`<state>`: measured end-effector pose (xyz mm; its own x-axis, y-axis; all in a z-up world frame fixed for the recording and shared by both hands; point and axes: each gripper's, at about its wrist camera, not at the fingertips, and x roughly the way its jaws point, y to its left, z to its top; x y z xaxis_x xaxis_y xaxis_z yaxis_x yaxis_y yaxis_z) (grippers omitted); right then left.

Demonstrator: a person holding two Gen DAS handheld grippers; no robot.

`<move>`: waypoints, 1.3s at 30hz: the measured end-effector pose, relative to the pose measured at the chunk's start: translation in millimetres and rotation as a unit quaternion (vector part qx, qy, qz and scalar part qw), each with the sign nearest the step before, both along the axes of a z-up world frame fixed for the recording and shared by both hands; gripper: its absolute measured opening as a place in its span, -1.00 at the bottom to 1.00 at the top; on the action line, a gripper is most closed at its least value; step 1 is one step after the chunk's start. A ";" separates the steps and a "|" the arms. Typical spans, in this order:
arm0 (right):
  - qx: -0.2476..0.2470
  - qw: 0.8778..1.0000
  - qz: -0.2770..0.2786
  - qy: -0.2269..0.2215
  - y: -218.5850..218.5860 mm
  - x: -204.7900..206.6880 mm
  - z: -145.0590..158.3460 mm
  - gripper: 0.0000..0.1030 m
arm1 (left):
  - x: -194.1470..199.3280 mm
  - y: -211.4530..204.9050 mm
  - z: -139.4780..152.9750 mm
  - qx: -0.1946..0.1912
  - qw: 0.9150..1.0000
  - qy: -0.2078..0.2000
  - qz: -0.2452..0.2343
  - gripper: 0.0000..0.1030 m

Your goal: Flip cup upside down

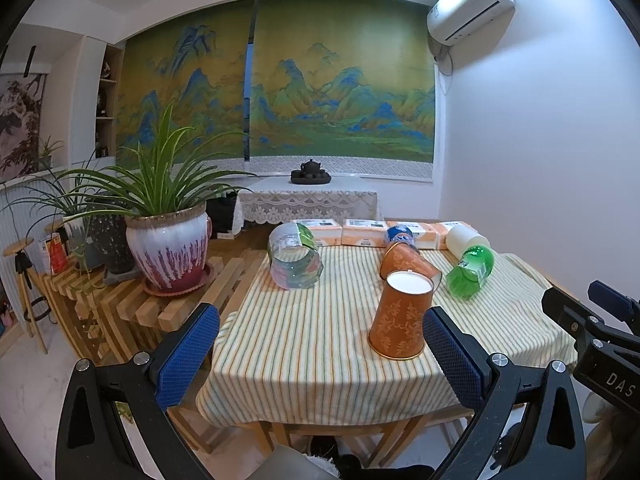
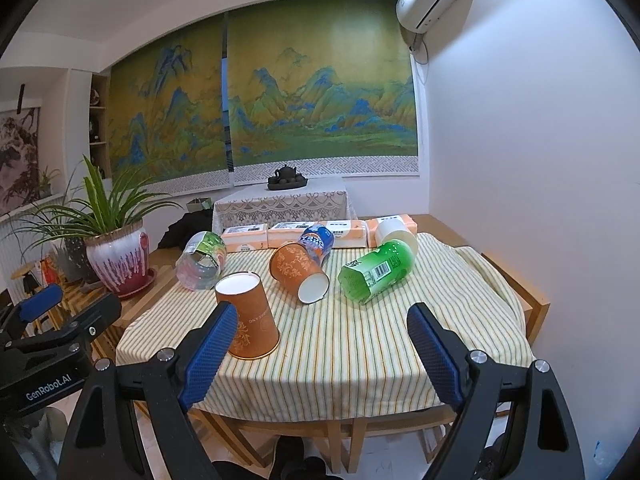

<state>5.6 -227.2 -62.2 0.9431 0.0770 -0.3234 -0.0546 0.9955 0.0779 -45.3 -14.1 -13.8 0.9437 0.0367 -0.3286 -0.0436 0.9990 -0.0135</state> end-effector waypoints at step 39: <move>-0.007 0.999 -0.017 -0.030 -1.0 -4.5 2.2 0.66 | -0.2 -4.0 -1.1 0.000 1.000 -0.004 -0.004 1.00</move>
